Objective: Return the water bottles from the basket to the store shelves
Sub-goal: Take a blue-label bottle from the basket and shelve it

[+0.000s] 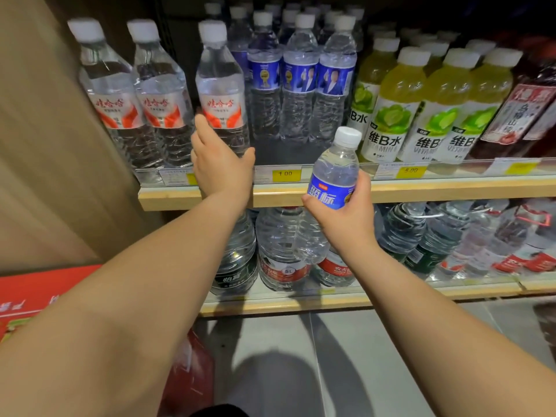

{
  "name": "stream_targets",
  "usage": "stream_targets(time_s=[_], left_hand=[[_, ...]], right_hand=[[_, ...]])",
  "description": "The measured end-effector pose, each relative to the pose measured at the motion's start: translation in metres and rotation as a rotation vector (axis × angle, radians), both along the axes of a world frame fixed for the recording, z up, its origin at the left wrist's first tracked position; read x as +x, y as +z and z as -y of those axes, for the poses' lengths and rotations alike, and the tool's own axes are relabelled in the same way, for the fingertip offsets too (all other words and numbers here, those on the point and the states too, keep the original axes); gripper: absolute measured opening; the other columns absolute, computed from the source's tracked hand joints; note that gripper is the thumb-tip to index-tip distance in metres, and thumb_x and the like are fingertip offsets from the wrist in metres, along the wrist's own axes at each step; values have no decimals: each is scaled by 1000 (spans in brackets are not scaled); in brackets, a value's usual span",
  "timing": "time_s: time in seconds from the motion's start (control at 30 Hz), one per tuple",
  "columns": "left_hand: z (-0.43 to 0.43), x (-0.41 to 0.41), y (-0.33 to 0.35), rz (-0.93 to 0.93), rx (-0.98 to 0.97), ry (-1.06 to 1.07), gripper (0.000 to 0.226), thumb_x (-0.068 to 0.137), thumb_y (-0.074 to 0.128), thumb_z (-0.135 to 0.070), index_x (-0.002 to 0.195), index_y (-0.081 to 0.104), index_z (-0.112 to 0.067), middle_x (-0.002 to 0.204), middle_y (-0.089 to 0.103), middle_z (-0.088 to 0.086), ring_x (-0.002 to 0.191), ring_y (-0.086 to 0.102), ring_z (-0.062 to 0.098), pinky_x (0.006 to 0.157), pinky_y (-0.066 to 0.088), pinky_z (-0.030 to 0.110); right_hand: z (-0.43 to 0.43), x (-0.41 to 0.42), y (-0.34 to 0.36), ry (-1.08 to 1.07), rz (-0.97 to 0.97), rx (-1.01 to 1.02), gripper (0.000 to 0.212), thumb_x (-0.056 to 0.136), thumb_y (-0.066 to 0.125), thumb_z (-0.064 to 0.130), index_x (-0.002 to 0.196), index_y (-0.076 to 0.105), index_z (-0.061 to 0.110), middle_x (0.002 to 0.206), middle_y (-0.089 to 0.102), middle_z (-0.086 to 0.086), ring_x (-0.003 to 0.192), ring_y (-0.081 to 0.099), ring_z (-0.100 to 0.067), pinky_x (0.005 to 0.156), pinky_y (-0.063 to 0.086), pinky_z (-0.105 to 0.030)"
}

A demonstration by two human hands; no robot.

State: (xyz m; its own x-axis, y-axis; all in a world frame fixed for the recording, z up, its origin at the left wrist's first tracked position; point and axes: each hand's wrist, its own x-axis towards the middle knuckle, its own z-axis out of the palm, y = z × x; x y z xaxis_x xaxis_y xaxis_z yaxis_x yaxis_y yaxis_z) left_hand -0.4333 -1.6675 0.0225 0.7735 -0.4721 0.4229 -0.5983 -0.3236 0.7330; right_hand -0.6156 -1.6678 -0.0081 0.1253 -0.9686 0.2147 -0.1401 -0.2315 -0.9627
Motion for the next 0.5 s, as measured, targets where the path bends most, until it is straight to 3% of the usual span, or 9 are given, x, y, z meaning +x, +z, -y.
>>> stream_targets(time_s=[0.17, 0.4, 0.5], left_hand=[[-3, 1, 2, 77, 3, 68, 95, 75, 79, -34, 147, 22, -11, 143, 34, 10, 130, 39, 28, 103, 40, 36], [-9, 2, 1, 31, -20, 59, 99, 74, 81, -30, 149, 20, -13, 145, 32, 9, 133, 37, 29, 107, 37, 38], [-27, 4, -6, 20, -40, 22, 92, 73, 80, -32, 147, 27, -17, 142, 37, 8, 130, 41, 27, 109, 36, 41]], right_hand=[[2, -3, 3, 43, 44, 5, 75, 70, 80, 16, 132, 38, 24, 101, 59, 18, 87, 60, 3, 69, 48, -9], [0, -11, 15, 165, 89, -44, 75, 67, 82, 8, 128, 41, 25, 117, 60, 3, 101, 63, -12, 86, 53, -28], [-2, -5, 35, 204, 111, -84, 74, 67, 82, 5, 129, 43, 19, 114, 60, 3, 98, 64, -9, 82, 54, -23]])
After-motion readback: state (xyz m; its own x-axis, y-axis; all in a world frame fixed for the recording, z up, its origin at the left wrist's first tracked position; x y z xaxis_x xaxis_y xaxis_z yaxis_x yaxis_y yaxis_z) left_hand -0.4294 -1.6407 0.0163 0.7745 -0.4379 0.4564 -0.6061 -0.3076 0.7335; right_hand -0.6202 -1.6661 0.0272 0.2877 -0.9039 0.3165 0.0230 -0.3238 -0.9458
